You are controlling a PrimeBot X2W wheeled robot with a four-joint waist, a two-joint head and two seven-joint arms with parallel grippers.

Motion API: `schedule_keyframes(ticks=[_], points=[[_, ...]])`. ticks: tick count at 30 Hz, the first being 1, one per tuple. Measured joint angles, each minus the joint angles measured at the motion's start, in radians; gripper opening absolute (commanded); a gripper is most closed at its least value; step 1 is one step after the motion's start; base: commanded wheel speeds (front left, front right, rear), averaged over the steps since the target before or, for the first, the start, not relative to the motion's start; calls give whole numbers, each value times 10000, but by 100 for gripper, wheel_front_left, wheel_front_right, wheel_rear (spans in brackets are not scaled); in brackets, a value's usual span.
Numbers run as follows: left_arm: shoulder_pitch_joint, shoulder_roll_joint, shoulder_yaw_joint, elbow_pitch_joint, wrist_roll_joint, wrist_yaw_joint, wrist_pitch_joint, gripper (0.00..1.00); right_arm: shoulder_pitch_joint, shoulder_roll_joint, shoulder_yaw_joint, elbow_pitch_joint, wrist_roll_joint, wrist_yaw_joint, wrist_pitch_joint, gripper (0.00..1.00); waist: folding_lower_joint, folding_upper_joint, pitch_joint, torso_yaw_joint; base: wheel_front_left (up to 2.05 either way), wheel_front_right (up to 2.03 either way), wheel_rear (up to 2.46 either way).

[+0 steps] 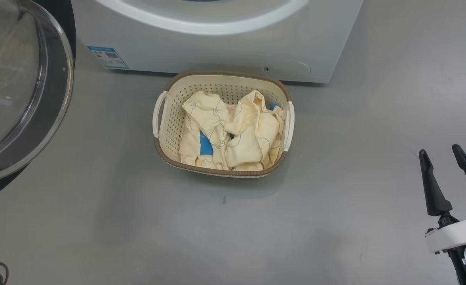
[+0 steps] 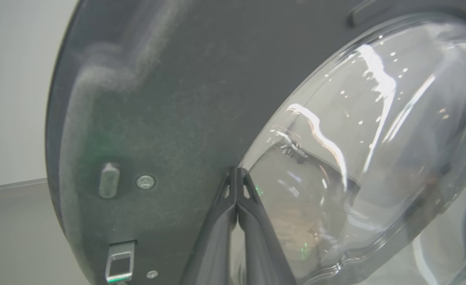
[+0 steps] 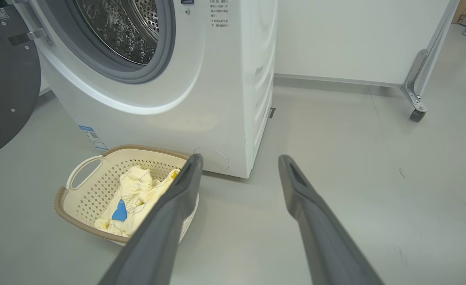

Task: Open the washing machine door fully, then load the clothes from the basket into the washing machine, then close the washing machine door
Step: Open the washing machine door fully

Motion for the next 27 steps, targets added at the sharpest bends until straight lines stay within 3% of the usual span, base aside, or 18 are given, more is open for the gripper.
schedule_keyframes(ticks=[10, 19, 20, 21, 22, 23, 24, 27], points=[[586, -681, 92, -648, 435, -226, 2, 0, 3, 366, 163, 399, 90, 0, -94, 100, 0, 0, -646, 165, 0, 0, 0], [1678, -1243, -345, -1941, 1126, -932, 2, 0, 20, 706, 412, 700, 100, 15, -148, 100, 0, 0, -1363, 215, 0, 0, 0], [1802, -1285, -466, -2100, 1250, -1020, 2, 12, 20, 752, 453, 721, 100, 17, -167, 100, 0, 0, -1440, 201, 0, 0, 0], [1923, -1315, -573, -2228, 1306, -1099, 2, 12, 20, 807, 483, 754, 100, 19, -188, 100, 0, 0, -1517, 182, 0, 0, 0], [2039, -1342, -656, -2334, 1312, -1112, 2, 45, 21, 859, 506, 780, 102, 27, -190, 100, 0, 0, -1591, 159, 0, 0, 0], [2167, -1363, -750, -2449, 1317, -1206, 2, 87, 22, 890, 531, 796, 102, 31, -190, 100, 0, 0, -1664, 133, 0, 0, 0], [2310, -1375, -840, -2568, 1344, -1287, 2, 100, 21, 915, 554, 805, 102, 33, -192, 100, 0, 0, -1735, 100, 0, 0, 0], [2574, -1381, -1062, -2665, 1400, -1425, 2, 100, 22, 972, 594, 840, 102, 48, -213, 100, 0, 0, -1857, 25, 0, 0, 0]])
